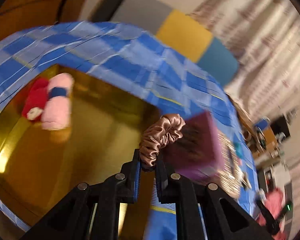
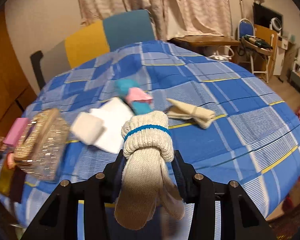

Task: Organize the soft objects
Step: 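Carry the scrunchie into the gold tray and open the left tool, then lower the white knit glove into the gold tray and open the right tool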

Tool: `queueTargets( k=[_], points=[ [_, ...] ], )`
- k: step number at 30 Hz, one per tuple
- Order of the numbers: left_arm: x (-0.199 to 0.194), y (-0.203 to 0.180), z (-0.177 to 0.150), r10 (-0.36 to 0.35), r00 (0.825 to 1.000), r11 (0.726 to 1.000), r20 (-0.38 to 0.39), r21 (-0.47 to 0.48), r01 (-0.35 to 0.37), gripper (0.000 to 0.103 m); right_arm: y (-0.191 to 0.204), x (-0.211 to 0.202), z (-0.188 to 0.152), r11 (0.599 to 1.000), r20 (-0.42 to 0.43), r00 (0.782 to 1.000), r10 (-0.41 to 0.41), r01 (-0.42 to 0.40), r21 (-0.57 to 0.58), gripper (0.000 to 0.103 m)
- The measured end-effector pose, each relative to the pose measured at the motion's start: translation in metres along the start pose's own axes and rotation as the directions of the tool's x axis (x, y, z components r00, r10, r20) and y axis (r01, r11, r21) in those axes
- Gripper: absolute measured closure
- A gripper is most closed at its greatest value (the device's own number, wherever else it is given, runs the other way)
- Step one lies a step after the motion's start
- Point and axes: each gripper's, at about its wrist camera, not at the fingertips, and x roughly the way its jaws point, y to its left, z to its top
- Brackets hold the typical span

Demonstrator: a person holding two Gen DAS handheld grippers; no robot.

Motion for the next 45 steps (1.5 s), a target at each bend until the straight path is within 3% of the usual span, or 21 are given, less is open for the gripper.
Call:
queueTargets(
  k=[6, 11, 16, 23, 26, 30, 35, 42, 45],
  points=[
    [0.033, 0.053, 0.030, 0.097, 0.995, 0.988, -0.021, -0.119, -0.099, 0.092, 0.046, -0.033, -0.002, 0.996, 0.039, 0.995, 0.090, -0.089, -0.018, 0.057],
    [0.052, 0.073, 0.048, 0.127, 0.992, 0.976, -0.024, -0.174, -0.130, 0.091, 0.086, -0.056, 0.001, 0.988, 0.057, 0.987, 0.150, -0.147, -0.056, 0.057],
    [0.065, 0.079, 0.060, 0.149, 0.988, 0.974, -0.034, -0.167, -0.152, 0.064, 0.128, -0.071, 0.002, 0.971, 0.050, 0.975, 0.216, -0.209, -0.114, 0.057],
    [0.038, 0.080, 0.052, 0.149, 0.989, 0.984, 0.018, -0.099, -0.146, 0.059, 0.198, -0.074, -0.004, 0.921, -0.002, 0.944, 0.330, -0.323, -0.219, 0.057],
    [0.016, 0.084, 0.035, 0.171, 0.984, 0.982, 0.038, -0.086, -0.167, 0.059, 0.232, -0.065, -0.011, 0.887, -0.047, 0.926, 0.375, -0.373, -0.273, 0.057],
    [-0.013, 0.088, 0.004, 0.146, 0.988, 0.988, 0.055, -0.051, -0.143, 0.059, 0.284, -0.044, -0.018, 0.839, -0.136, 0.895, 0.425, -0.446, -0.310, 0.057],
    [-0.037, 0.089, -0.024, 0.192, 0.978, 0.981, 0.085, 0.010, -0.194, 0.059, 0.348, -0.010, -0.025, 0.783, -0.234, 0.848, 0.475, -0.529, -0.326, 0.057],
    [-0.057, 0.101, -0.045, 0.205, 0.973, 0.978, 0.103, 0.009, -0.207, 0.059, 0.428, 0.050, -0.027, 0.773, -0.326, 0.830, 0.453, -0.548, -0.320, 0.057],
    [-0.061, 0.106, -0.045, 0.216, 0.971, 0.976, 0.106, 0.009, -0.218, 0.059, 0.454, 0.081, -0.026, 0.789, -0.351, 0.839, 0.416, -0.525, -0.319, 0.057]
  ],
)
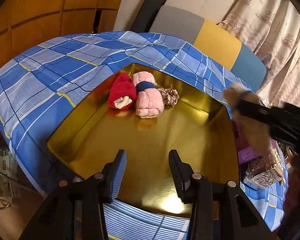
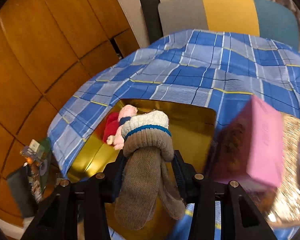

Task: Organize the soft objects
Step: 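Lower the white knit glove into the gold tray and open the right tool, then move both tools from the tray back over the remaining items on the bedspread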

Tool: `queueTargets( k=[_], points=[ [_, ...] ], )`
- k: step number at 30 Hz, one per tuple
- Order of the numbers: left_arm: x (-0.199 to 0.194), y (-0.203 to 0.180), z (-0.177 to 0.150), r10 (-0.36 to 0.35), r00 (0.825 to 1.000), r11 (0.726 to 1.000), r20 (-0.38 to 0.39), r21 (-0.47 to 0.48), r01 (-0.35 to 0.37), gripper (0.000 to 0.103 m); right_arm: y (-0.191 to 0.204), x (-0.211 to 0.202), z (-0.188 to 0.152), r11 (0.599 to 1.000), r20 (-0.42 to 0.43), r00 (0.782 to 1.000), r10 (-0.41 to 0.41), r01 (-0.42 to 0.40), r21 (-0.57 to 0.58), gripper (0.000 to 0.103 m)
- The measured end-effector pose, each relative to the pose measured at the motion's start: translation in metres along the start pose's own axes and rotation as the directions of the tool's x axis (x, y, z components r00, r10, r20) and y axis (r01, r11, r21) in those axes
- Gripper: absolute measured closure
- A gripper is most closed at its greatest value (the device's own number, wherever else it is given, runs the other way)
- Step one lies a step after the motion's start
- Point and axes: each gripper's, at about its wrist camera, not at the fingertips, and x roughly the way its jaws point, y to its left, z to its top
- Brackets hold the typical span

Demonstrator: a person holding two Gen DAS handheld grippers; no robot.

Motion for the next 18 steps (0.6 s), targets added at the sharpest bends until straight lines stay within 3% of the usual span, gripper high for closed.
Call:
queueTargets(
  k=[10, 13, 15, 18],
  points=[
    [0.002, 0.017, 0.005, 0.032, 0.999, 0.999, 0.001, -0.045, -0.032, 0.059, -0.008, 0.088, 0.025, 0.988, -0.111, 0.985, -0.134, 0.141, 0.062, 0.056],
    [0.004, 0.018, 0.004, 0.027, 1.000, 0.998, -0.006, -0.051, -0.028, 0.059, -0.009, 0.098, 0.030, 0.980, -0.099, 0.978, -0.184, 0.190, 0.057, 0.052],
    [0.006, 0.017, 0.004, 0.026, 1.000, 0.998, -0.014, -0.048, -0.027, 0.059, -0.009, 0.103, 0.033, 0.973, -0.094, 0.971, -0.220, 0.225, 0.046, 0.040],
    [0.007, 0.018, 0.002, 0.018, 1.000, 0.998, -0.019, -0.053, -0.019, 0.059, -0.009, 0.103, 0.034, 0.976, -0.102, 0.973, -0.205, 0.211, 0.047, 0.038]
  ],
)
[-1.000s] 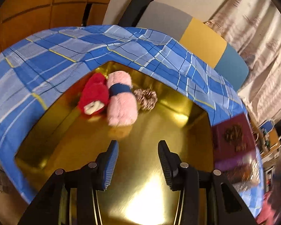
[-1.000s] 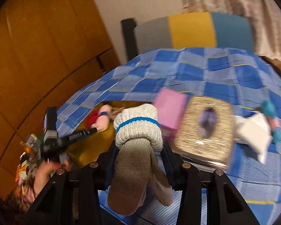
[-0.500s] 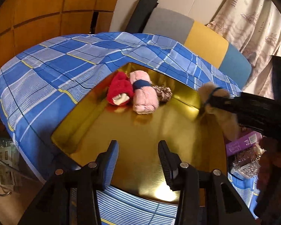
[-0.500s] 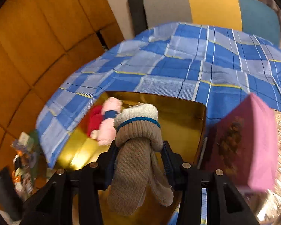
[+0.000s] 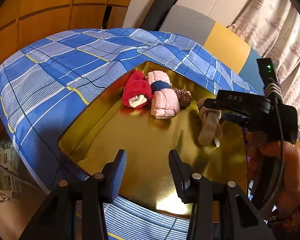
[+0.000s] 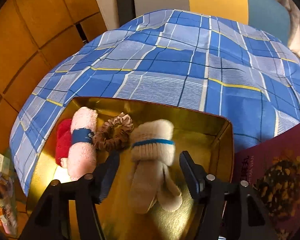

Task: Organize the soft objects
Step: 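Move both tools from the tray back over the remaining items on the bedspread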

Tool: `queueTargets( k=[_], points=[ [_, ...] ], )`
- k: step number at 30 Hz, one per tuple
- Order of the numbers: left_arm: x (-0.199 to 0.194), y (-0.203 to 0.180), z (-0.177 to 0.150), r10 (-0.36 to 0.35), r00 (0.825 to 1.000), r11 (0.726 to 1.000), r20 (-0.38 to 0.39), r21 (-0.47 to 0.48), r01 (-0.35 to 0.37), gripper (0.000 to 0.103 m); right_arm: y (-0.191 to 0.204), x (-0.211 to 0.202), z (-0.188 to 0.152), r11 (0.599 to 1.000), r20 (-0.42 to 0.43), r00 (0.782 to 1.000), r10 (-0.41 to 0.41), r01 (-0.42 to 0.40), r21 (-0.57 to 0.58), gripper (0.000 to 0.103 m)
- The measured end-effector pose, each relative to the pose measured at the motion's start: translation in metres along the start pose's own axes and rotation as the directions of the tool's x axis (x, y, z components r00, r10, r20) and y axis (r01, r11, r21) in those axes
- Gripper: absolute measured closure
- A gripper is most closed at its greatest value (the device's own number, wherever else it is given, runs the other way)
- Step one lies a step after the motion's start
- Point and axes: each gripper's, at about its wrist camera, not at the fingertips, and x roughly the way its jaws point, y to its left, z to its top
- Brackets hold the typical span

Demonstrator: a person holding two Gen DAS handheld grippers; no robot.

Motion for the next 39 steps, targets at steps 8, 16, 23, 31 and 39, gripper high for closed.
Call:
queueTargets(
  k=[8, 16, 23, 31, 39],
  points=[
    [0.004, -0.006, -0.005, -0.041, 0.999, 0.999, -0.027, -0.001, 0.041, 0.059, 0.003, -0.070, -0.025, 0.994, 0.104, 0.988, 0.110, -0.107, -0.039, 0.031],
    [-0.007, -0.042, -0.020, -0.113, 0.993, 0.987, -0.014, 0.110, 0.114, 0.059, -0.010, -0.188, -0.078, 0.983, 0.329, 0.936, 0.128, -0.076, -0.165, 0.025],
    [-0.027, -0.092, -0.045, -0.224, 0.974, 0.939, -0.017, 0.265, 0.221, 0.059, -0.092, -0.250, -0.125, 0.998, 0.447, 0.894, -0.022, 0.047, -0.045, 0.016],
    [-0.042, -0.149, -0.090, -0.302, 0.948, 0.867, -0.102, 0.383, 0.318, 0.059, -0.228, -0.253, -0.180, 0.958, 0.309, 0.932, -0.191, 0.108, 0.266, 0.016],
    [-0.047, -0.204, -0.137, -0.344, 0.906, 0.762, -0.246, 0.491, 0.422, 0.059, -0.318, -0.219, -0.240, 0.899, 0.104, 0.959, -0.262, 0.203, 0.389, 0.016]
  ],
)
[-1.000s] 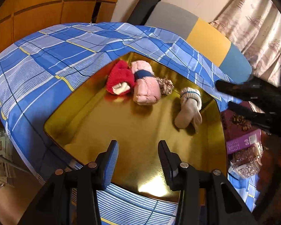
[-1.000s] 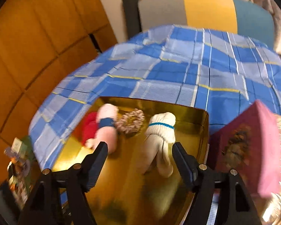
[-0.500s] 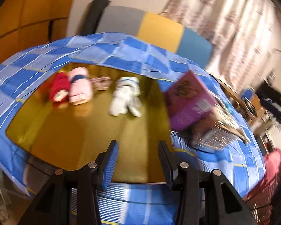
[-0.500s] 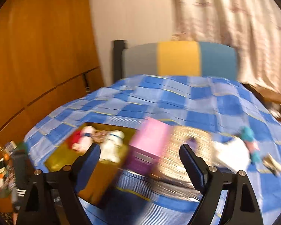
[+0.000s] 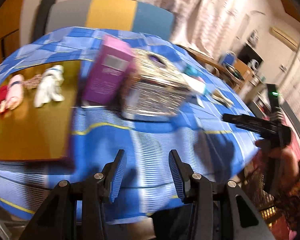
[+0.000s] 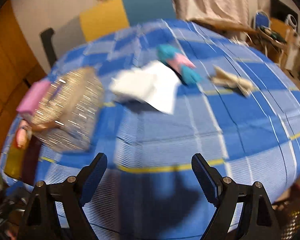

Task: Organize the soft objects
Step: 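Move both tools from the tray back over the remaining items on the bedspread, then grasp the beige knit tube with the right tool while the left tool grasps the white foam roll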

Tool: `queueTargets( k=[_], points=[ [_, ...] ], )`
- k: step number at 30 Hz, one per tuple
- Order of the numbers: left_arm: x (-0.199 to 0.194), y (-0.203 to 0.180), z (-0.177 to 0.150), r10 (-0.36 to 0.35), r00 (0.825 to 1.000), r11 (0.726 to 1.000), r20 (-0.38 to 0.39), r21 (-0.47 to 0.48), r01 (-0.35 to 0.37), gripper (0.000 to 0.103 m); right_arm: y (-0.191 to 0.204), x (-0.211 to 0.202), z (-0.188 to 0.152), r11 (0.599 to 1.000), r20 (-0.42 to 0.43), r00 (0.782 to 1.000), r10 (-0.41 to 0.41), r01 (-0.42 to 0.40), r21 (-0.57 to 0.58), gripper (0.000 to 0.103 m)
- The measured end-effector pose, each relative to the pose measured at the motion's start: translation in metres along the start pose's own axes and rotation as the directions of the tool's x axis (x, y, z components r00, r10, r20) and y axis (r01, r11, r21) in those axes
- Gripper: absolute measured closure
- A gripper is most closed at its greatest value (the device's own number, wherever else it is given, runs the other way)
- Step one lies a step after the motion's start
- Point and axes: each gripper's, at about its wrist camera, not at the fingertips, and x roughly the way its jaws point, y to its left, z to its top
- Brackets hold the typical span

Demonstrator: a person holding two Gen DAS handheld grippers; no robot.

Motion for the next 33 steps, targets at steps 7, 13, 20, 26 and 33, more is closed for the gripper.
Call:
queueTargets(
  k=[7, 13, 20, 26, 33],
  points=[
    [0.018, -0.041, 0.000, -0.042, 0.997, 0.995, -0.064, 0.087, 0.047, 0.059, -0.070, 0.007, 0.028, 0.991, 0.011, 0.991, -0.134, 0.134, -0.022, 0.016],
    [0.033, -0.058, 0.010, -0.052, 0.994, 0.994, -0.095, 0.086, 0.060, 0.059, -0.125, 0.026, 0.096, 0.972, 0.032, 0.973, -0.227, 0.228, -0.049, 0.015],
    [0.048, -0.076, 0.020, -0.043, 0.991, 0.992, -0.123, 0.113, 0.057, 0.059, -0.148, 0.084, 0.143, 0.947, -0.058, 0.954, -0.293, 0.282, -0.153, 0.015],
    [0.057, -0.081, 0.030, -0.041, 0.990, 0.994, -0.131, 0.098, 0.055, 0.059, -0.143, 0.120, 0.148, 0.897, -0.092, 0.928, -0.362, 0.320, -0.306, 0.018],
    [0.064, -0.096, 0.042, -0.059, 0.990, 0.992, -0.132, 0.107, 0.073, 0.059, -0.161, 0.118, 0.148, 0.949, -0.072, 0.959, -0.273, 0.257, -0.182, 0.038]
  ],
)
